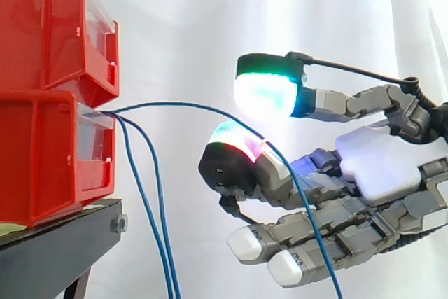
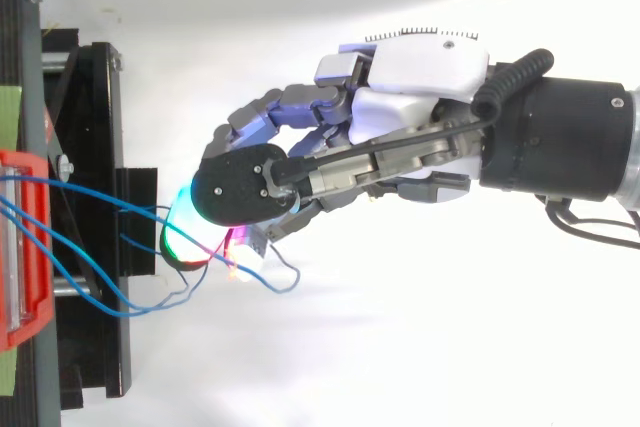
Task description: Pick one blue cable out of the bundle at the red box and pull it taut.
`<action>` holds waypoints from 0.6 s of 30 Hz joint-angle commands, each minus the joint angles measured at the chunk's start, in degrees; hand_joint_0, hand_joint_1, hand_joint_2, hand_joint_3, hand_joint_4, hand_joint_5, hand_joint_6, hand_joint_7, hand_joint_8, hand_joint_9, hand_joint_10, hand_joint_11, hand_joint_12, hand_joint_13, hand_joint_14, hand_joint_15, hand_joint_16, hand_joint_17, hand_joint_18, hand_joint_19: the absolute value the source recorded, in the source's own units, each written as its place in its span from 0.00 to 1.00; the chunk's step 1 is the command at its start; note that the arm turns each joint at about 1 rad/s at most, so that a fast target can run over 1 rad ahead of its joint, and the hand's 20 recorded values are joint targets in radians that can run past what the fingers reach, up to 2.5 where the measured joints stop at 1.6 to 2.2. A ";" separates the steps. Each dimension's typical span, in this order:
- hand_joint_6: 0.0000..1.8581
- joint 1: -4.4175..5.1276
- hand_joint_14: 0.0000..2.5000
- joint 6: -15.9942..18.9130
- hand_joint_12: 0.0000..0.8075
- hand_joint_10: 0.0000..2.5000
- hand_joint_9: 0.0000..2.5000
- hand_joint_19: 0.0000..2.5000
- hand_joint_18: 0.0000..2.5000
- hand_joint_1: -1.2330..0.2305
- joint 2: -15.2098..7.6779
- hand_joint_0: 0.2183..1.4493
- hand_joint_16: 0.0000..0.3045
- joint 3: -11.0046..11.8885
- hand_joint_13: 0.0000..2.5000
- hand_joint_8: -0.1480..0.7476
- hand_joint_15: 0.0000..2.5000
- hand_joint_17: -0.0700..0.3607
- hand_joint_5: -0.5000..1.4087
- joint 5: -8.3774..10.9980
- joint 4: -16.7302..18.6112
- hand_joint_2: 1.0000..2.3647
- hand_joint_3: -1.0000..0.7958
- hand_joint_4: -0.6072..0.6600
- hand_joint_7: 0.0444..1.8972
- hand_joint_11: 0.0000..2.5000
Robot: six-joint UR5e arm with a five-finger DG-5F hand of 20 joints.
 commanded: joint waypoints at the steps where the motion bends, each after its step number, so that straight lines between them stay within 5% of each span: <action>1: 0.49 0.01 0.00 -0.01 0.49 0.01 0.35 0.07 0.19 0.40 -0.08 0.29 0.18 -0.03 0.22 0.57 0.11 0.45 0.14 -0.01 0.00 0.00 0.28 0.61 0.40 0.34; 18: 0.48 0.01 0.00 -0.27 0.50 0.01 0.39 0.06 0.20 0.40 0.01 0.26 0.19 -0.03 0.23 0.58 0.11 0.46 0.14 -0.01 0.18 0.00 0.28 0.62 0.40 0.35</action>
